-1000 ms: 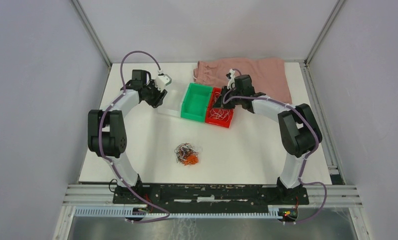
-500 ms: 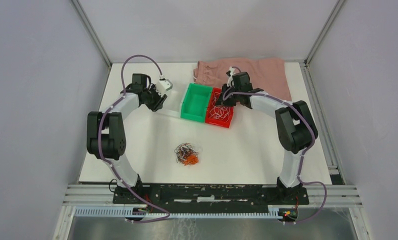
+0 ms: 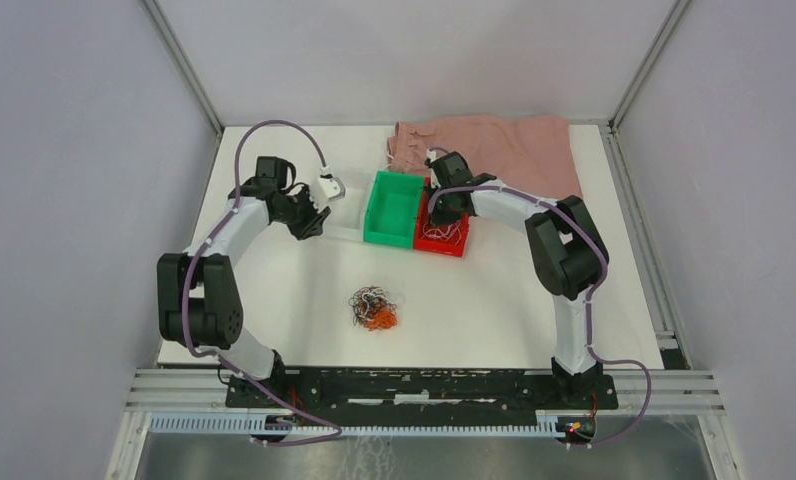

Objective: Untangle the cables
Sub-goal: Place the cable in the bin.

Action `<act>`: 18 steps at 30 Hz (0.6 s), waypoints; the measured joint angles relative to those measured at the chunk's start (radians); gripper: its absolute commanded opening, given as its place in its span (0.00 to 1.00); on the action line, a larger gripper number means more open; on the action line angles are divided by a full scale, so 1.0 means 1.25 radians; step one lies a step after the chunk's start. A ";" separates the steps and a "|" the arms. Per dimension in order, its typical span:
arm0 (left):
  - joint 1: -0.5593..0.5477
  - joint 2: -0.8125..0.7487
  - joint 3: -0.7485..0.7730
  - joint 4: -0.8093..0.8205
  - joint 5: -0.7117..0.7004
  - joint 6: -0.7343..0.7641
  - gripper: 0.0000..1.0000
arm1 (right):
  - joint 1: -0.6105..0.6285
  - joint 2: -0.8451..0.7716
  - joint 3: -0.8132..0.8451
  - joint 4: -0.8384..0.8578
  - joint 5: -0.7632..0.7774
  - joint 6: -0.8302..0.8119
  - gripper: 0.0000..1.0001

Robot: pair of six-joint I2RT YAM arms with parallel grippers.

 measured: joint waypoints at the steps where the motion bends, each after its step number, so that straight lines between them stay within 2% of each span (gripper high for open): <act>1: 0.000 -0.010 -0.001 -0.020 0.007 0.008 0.41 | -0.001 0.000 0.000 -0.006 0.005 -0.005 0.14; 9: 0.001 -0.081 0.021 -0.200 0.068 0.054 0.84 | -0.005 -0.002 0.001 -0.051 0.021 -0.073 0.17; 14: 0.011 -0.109 0.095 -0.287 0.115 0.057 0.99 | -0.007 -0.015 0.001 -0.102 0.022 -0.125 0.20; 18: 0.015 -0.154 0.114 -0.328 0.149 0.057 0.99 | -0.014 -0.024 0.001 -0.136 0.010 -0.168 0.27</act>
